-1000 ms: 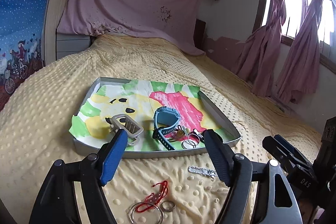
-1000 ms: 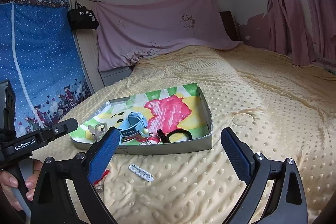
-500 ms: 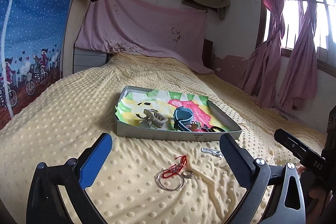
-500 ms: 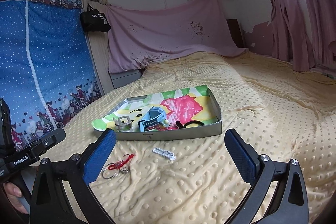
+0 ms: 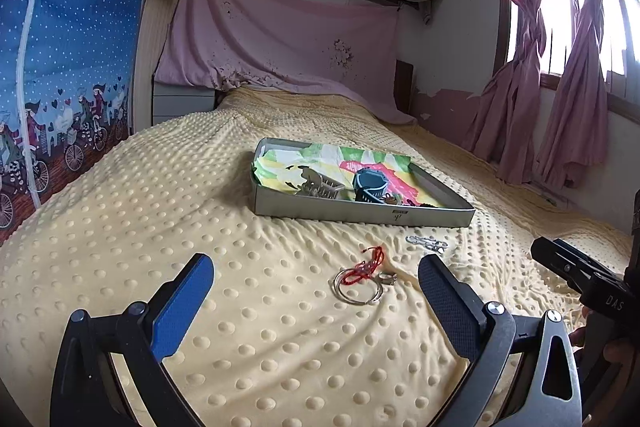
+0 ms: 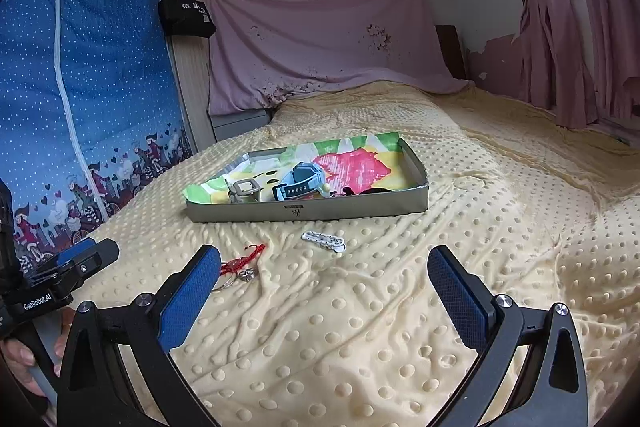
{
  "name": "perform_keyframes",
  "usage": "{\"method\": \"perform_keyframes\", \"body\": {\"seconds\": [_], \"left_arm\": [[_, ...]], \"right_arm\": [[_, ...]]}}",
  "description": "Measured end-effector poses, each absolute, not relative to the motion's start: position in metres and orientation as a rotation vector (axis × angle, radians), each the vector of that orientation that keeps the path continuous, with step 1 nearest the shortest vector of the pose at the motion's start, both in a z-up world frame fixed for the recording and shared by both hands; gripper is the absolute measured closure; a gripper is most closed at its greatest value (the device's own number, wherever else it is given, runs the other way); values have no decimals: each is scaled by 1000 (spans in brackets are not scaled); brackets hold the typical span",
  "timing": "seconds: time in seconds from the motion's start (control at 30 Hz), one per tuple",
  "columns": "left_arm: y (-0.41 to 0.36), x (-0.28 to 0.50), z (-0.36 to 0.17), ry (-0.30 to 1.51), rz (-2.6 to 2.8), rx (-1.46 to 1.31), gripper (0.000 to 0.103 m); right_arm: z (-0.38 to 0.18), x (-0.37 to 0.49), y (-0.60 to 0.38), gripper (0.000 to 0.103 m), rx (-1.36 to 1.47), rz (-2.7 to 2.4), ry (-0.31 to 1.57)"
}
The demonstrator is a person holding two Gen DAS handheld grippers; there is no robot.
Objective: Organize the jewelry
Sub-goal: 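Open both tools and withdraw them from the tray toward the remaining rings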
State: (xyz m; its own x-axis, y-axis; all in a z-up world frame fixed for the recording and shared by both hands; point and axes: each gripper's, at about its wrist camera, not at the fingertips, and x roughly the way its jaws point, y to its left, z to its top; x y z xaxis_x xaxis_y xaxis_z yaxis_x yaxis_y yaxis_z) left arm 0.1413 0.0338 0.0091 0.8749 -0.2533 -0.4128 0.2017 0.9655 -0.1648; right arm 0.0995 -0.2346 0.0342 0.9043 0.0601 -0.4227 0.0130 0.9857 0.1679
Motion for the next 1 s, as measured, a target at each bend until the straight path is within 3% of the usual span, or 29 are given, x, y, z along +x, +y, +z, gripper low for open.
{"method": "perform_keyframes", "body": {"seconds": [0.73, 0.87, 0.93, 1.0], "left_arm": [[40, 172, -12, 574, -265, -163, 0], [38, 175, -13, 576, -279, -161, 4], [37, 178, -14, 587, -289, -160, 9], [36, 181, -17, 602, -303, -165, 14]], "right_arm": [[27, 142, -204, 1, 99, 114, 529], [23, 149, -202, 2, 99, 131, 544], [22, 154, -201, 7, 97, 144, 553], [20, 158, -200, 20, 89, 159, 562]]}}
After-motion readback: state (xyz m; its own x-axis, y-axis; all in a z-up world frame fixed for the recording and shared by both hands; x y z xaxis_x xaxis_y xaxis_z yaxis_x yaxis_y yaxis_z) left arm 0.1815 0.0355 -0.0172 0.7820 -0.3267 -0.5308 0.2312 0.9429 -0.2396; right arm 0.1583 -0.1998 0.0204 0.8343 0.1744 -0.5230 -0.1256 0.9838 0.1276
